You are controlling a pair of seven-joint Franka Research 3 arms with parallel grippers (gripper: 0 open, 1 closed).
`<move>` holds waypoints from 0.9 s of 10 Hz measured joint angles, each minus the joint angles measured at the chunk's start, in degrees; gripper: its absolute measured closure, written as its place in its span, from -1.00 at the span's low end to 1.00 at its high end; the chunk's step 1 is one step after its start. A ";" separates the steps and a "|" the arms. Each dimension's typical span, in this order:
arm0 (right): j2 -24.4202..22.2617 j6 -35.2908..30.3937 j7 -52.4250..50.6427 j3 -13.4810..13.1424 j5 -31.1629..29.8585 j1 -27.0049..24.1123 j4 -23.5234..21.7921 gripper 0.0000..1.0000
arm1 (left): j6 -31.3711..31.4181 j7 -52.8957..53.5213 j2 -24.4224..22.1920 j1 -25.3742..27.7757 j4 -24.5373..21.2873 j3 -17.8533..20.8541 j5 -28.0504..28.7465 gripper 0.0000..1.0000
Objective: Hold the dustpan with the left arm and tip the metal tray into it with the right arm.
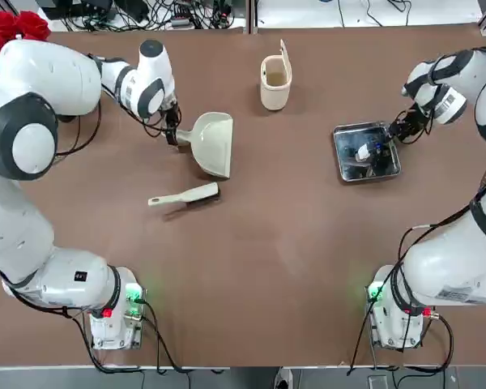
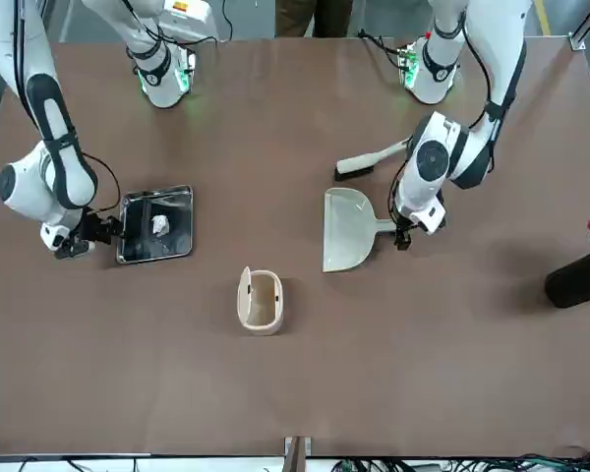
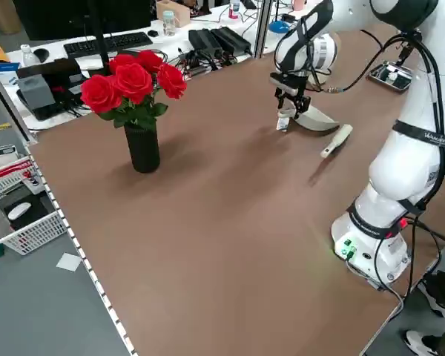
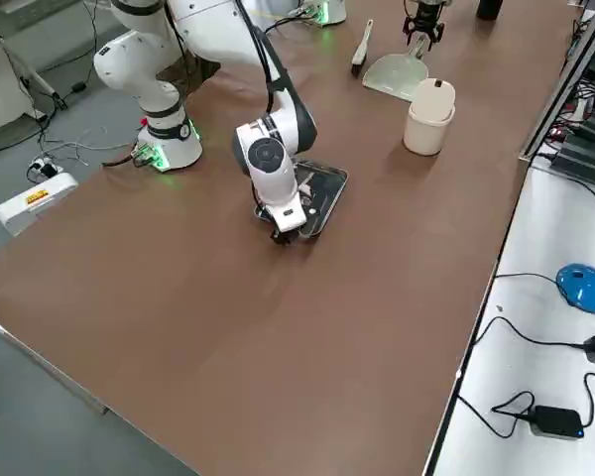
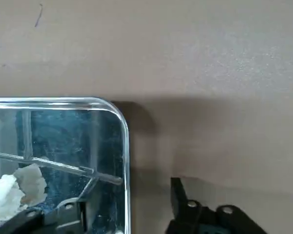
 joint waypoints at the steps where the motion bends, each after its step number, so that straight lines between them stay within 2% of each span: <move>1: 0.17 0.25 0.00 0.00 0.01 0.00 -0.01 -0.13 | 0.05 -0.78 0.00 -0.01 -0.08 0.00 0.67 -0.73; 5: 0.22 0.30 -0.13 0.00 0.03 0.00 -0.02 0.23 | 0.52 -1.13 0.04 -0.28 -0.39 -0.07 0.73 -0.44; 6: 0.25 0.30 -0.14 0.00 0.03 0.00 -0.04 0.44 | 0.61 -1.13 0.06 -0.49 -0.44 -0.11 0.73 -0.38; 9: 0.27 0.29 -0.18 0.09 0.08 0.05 -0.05 0.60 | 0.69 -1.14 0.18 -0.65 -0.56 -0.15 0.94 -0.18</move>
